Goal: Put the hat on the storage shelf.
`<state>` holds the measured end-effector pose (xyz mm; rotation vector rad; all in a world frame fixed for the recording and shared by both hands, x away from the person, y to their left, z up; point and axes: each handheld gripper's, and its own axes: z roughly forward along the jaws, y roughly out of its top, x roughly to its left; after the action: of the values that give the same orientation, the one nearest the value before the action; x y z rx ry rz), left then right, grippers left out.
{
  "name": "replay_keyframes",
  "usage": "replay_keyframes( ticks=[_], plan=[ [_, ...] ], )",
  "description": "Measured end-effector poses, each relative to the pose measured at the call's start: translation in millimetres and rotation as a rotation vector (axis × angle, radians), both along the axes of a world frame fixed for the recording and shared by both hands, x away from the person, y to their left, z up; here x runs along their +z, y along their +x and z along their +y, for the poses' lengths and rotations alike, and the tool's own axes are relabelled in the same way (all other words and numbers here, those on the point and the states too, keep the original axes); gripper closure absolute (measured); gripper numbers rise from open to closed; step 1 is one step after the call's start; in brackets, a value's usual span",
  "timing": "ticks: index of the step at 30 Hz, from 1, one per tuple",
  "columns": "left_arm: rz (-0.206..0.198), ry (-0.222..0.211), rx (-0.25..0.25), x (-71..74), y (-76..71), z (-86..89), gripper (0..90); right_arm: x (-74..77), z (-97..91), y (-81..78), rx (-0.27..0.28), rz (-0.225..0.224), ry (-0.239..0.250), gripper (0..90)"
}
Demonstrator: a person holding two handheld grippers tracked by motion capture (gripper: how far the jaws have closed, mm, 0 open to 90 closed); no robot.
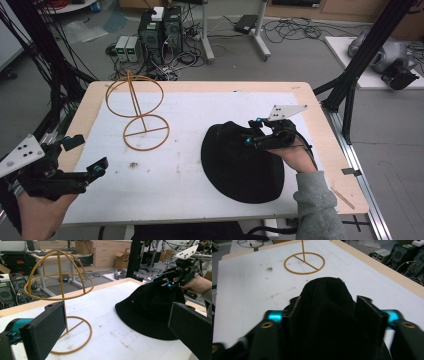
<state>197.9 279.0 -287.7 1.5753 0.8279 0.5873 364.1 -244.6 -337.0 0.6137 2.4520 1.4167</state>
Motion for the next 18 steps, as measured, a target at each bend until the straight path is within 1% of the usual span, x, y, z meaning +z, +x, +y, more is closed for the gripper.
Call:
replay_keyframes(
  ticks=[1, 2, 3, 4, 5, 6, 7, 8, 11, 15, 18],
  plan=[
    [0.0, 0.001, 0.001, 0.0, -0.1, -0.3, 1.7, 0.0, 0.0, 0.0, 0.0, 0.0, 0.0, 45.6],
    [0.002, 0.001, -0.001, 0.0, -0.1, -0.4, 1.7, 0.7, -1.2, -1.0, -0.015, 0.003, -0.002, 53.9],
    [0.0, 0.002, -0.002, 0.0, 0.1, -0.5, 1.7, 0.7, -1.2, -1.0, -0.015, 0.003, -0.002, 53.9],
    [0.0, 0.003, -0.002, 0.0, 0.1, -0.6, 1.8, 0.6, -1.2, -1.6, -0.01, 0.008, -0.004, 57.4],
    [0.001, 0.002, -0.002, -0.1, 0.2, -0.6, 1.8, 0.6, 0.1, -2.9, -0.008, 0.005, -0.025, 65.4],
    [0.003, 0.002, -0.001, -0.3, 0.3, -0.6, 1.7, 0.5, 0.7, -3.4, -0.007, 0.006, -0.025, 68.0],
    [0.004, 0.002, 0.0, -0.4, 0.3, -0.5, 1.7, 0.6, 1.6, -4.2, -0.003, 0.002, -0.032, 72.7],
    [0.004, 0.002, 0.0, -0.4, 0.3, -0.5, 1.7, 0.6, 1.6, -4.2, -0.003, 0.002, -0.032, 72.7],
    [0.005, 0.002, -0.001, -0.5, 0.3, -0.5, 1.7, 0.4, 3.7, -5.0, 0.012, -0.001, -0.046, 81.8],
    [0.003, 0.002, -0.001, -0.4, 0.2, -0.4, 1.7, 0.5, 3.8, -5.1, 0.015, 0.011, -0.045, 83.3],
    [-0.008, 0.003, 0.006, 0.3, -0.6, -0.6, 1.7, 0.5, 3.0, -4.5, 0.014, 0.019, -0.041, 83.9]
  ],
)
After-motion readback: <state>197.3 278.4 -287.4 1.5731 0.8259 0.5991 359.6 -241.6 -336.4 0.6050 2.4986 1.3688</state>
